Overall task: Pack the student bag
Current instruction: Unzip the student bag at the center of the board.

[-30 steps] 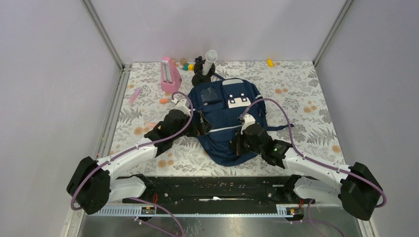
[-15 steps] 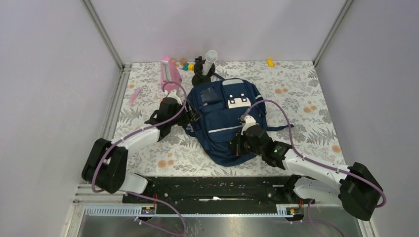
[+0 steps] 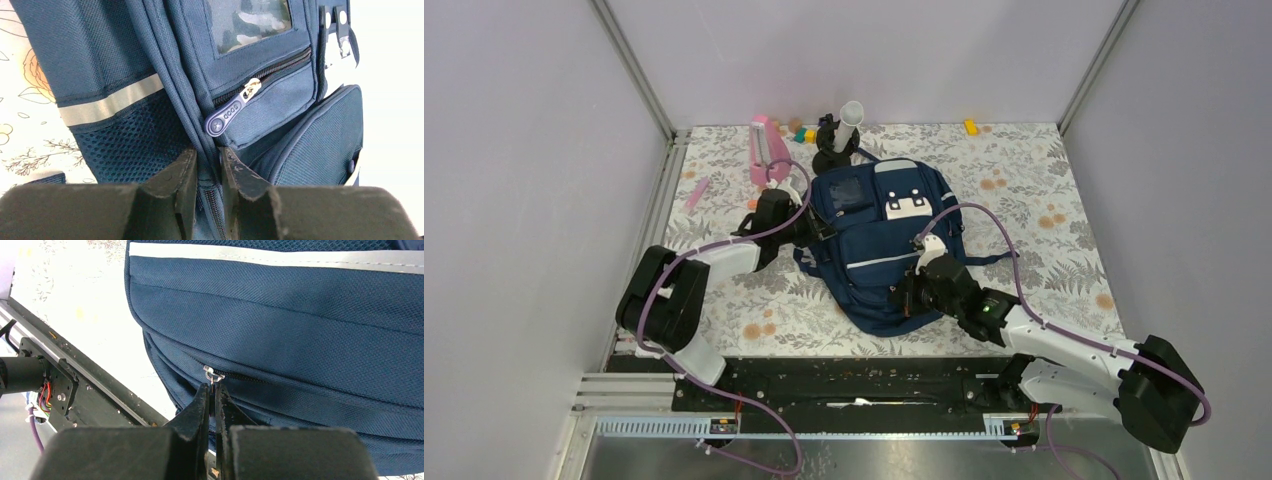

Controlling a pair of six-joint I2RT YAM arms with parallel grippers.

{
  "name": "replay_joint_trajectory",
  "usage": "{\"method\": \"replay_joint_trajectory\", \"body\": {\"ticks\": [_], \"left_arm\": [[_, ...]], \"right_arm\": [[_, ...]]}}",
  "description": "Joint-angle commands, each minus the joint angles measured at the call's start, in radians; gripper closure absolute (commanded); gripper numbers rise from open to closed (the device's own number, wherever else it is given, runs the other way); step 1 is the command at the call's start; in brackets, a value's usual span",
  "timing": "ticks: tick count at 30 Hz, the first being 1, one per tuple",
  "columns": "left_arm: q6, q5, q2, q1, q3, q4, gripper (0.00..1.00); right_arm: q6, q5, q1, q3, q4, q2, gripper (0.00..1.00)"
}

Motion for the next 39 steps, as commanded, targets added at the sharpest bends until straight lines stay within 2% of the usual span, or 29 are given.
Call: {"method": "replay_joint_trajectory", "body": {"ticks": [1,4,6,13,16,21,22,28,32,39], "left_arm": [[-0.019,0.045,0.028,0.01,0.027,0.093,0.83],[-0.035,0.049,0.023,0.01,0.005,0.117,0.83],[-0.049,0.053,0.011,0.01,-0.023,0.143,0.71],[-0.081,0.063,-0.011,0.009,-0.082,0.201,0.65],[-0.097,0.065,-0.025,0.009,-0.12,0.238,0.58],[-0.106,0.069,-0.042,0.008,-0.157,0.276,0.58],[-0.107,0.079,-0.034,0.006,-0.157,0.281,0.61],[-0.176,0.12,0.026,-0.025,-0.169,0.422,1.0],[-0.264,0.06,-0.009,-0.045,-0.235,0.525,1.0],[-0.266,-0.011,-0.069,-0.093,-0.251,0.502,1.0]], "right_arm": [[0.012,-0.033,0.017,-0.013,-0.006,-0.02,1.0],[0.012,-0.034,0.017,-0.004,-0.006,-0.021,1.0],[0.012,-0.035,0.017,0.001,-0.006,-0.021,1.0],[0.012,-0.043,0.017,0.009,-0.006,-0.008,1.0],[0.012,-0.039,0.017,0.007,-0.005,-0.006,1.0],[0.013,-0.044,0.017,0.008,-0.003,0.003,1.0],[0.015,-0.046,0.017,0.009,-0.002,0.004,1.0],[0.028,-0.034,0.017,0.028,-0.01,0.015,1.0],[0.049,0.016,0.068,0.063,-0.01,0.025,1.0],[0.089,0.1,0.16,0.138,0.015,0.122,1.0]]}}
